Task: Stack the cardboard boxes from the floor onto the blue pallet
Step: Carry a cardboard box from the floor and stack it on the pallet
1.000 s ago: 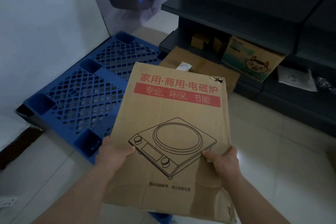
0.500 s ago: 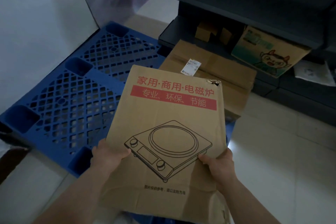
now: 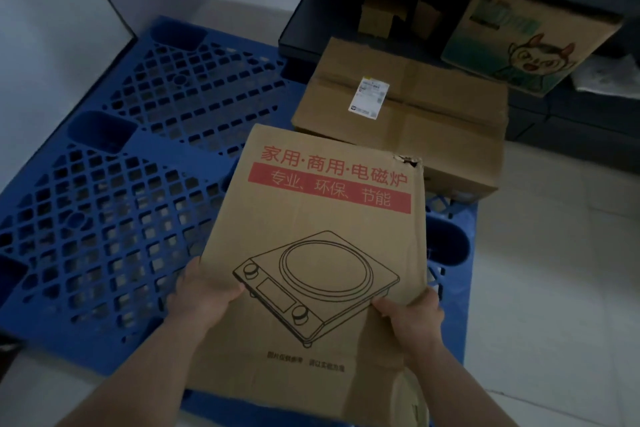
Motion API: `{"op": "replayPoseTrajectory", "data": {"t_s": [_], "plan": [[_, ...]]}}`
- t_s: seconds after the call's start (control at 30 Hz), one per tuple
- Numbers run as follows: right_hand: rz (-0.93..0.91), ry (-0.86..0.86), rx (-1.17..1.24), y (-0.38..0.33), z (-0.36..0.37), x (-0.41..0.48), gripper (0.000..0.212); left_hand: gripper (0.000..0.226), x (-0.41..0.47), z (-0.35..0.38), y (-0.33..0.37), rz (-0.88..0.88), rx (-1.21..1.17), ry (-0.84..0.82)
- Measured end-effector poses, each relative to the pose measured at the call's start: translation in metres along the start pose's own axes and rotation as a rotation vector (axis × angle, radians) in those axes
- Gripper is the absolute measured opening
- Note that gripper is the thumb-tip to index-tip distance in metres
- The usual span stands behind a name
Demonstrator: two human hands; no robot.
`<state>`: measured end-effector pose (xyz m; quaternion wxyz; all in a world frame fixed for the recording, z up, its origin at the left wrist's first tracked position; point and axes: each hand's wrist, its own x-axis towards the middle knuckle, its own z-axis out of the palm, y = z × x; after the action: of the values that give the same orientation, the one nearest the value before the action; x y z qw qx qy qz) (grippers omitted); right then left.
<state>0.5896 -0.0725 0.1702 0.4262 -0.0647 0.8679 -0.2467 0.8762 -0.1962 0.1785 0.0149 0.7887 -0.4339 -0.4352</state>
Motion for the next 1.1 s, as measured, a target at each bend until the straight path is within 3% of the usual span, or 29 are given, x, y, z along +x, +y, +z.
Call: {"op": "replayPoseTrajectory", "data": {"t_s": [0.2, 0.43, 0.9, 1.1], "plan": [[0.008, 0.038, 0.018, 0.012, 0.025, 0.023, 0.100, 0.074, 0.041, 0.023, -0.003, 0.031, 0.093, 0.027], [0.033, 0.067, 0.050, 0.016, 0.040, 0.041, 0.096, 0.092, 0.079, 0.043, -0.005, 0.060, 0.133, 0.023], [0.192, -0.050, -0.155, -0.014, 0.036, 0.057, 0.101, 0.084, 0.088, 0.051, 0.009, 0.055, 0.225, 0.072], [0.208, -0.073, -0.206, -0.021, 0.033, 0.061, 0.103, 0.091, 0.082, 0.053, 0.017, 0.048, 0.255, 0.076]]}}
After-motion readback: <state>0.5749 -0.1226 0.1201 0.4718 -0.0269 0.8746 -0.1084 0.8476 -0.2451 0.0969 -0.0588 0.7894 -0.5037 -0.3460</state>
